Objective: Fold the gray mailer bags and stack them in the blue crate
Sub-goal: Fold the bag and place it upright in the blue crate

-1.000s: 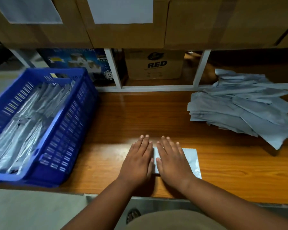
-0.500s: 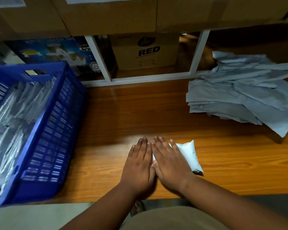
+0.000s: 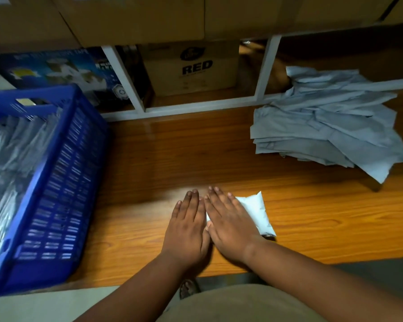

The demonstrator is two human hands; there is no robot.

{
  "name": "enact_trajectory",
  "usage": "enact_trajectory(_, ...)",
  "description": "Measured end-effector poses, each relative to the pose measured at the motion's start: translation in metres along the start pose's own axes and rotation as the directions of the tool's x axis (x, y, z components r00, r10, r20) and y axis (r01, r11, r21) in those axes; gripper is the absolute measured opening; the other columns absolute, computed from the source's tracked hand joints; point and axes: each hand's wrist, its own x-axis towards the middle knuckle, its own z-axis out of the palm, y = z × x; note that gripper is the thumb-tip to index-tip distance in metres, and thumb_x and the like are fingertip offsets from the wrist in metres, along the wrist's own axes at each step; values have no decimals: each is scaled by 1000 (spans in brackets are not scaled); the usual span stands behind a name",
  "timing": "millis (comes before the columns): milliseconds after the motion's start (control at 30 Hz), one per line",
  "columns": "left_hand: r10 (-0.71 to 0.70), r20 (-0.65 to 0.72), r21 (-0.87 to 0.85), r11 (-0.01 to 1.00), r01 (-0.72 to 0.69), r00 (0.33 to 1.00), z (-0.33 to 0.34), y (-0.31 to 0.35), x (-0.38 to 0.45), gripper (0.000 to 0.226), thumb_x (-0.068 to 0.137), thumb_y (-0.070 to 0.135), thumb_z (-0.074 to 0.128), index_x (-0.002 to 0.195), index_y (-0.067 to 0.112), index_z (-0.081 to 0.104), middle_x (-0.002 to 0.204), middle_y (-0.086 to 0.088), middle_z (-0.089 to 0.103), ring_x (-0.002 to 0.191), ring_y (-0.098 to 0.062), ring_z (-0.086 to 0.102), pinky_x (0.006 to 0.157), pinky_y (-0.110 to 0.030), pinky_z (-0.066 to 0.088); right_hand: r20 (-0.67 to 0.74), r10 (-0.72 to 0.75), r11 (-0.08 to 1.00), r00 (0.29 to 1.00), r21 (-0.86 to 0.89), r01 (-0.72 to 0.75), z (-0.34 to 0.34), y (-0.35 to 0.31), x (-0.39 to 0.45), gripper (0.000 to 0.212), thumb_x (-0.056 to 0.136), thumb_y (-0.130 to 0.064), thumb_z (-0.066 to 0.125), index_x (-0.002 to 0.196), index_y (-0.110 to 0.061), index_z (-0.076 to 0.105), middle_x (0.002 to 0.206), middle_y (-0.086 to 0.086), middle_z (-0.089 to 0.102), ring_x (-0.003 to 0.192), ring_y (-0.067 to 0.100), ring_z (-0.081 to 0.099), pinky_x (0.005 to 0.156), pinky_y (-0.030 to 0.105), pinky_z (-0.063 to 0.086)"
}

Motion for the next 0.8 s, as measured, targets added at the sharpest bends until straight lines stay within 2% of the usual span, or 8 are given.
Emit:
enact_trajectory(100,-18,33,17,1000,17,999,-8,3,-2,75,104,46,28,170,12,13,177,-13,3,165,-26,-2,131,-52,13,29,-13,1000,999,4,13,-1,2,-1,70,106,-43,33,168,-11,27,178,13,13,165,26,5,133,48,7)
enact_trajectory(167,-27,39,48,999,25,999,-14,5,-2,74,104,47,29,168,10,24,176,-16,15,164,-30,9,130,-56,17,52,-17,1000,999,-2,17,-4,5,-5,69,109,-46,29,168,-11,27,177,14,16,165,27,8,132,48,4)
enact_trajectory(233,-5,8,92,996,4,1000,-22,8,5,73,101,48,37,162,8,39,171,-19,30,161,-35,22,127,-61,22,27,-17,998,999,-60,19,-9,10,-10,68,109,-48,30,165,-8,36,173,16,28,163,30,20,132,50,11)
enact_trajectory(300,58,-15,98,994,-56,998,-26,14,15,74,95,46,47,159,9,45,169,-18,36,159,-37,28,125,-61,27,6,-14,996,1000,-92,15,-14,17,-17,68,107,-46,33,163,-7,39,170,16,35,161,30,26,131,53,18)
enact_trajectory(433,133,-36,32,991,-132,990,-14,23,25,75,97,42,49,165,13,35,171,-10,34,160,-32,26,124,-60,29,33,-4,997,999,-81,6,-12,28,-22,72,106,-43,30,167,-6,28,174,14,26,164,28,15,133,50,13)
enact_trajectory(533,134,-47,32,991,-133,990,-4,21,22,75,102,40,46,169,15,24,175,-6,25,163,-28,19,126,-57,24,40,-7,998,999,-55,9,-6,29,-25,72,107,-42,28,169,-6,18,177,15,17,165,27,5,133,47,8)
enact_trajectory(667,82,-25,92,993,-79,996,-5,25,25,78,101,45,44,169,15,22,176,-6,21,163,-31,17,124,-65,21,4,-9,999,1000,-37,9,-5,31,-27,71,108,-41,29,169,-7,18,177,13,16,165,25,4,134,46,7)
enact_trajectory(800,81,-17,119,990,-78,997,-6,24,27,77,102,45,40,169,12,22,176,-11,19,164,-30,13,125,-63,21,19,5,1000,1000,-24,-4,-4,32,-25,73,108,-43,31,170,-9,16,178,11,11,166,24,0,134,47,7)
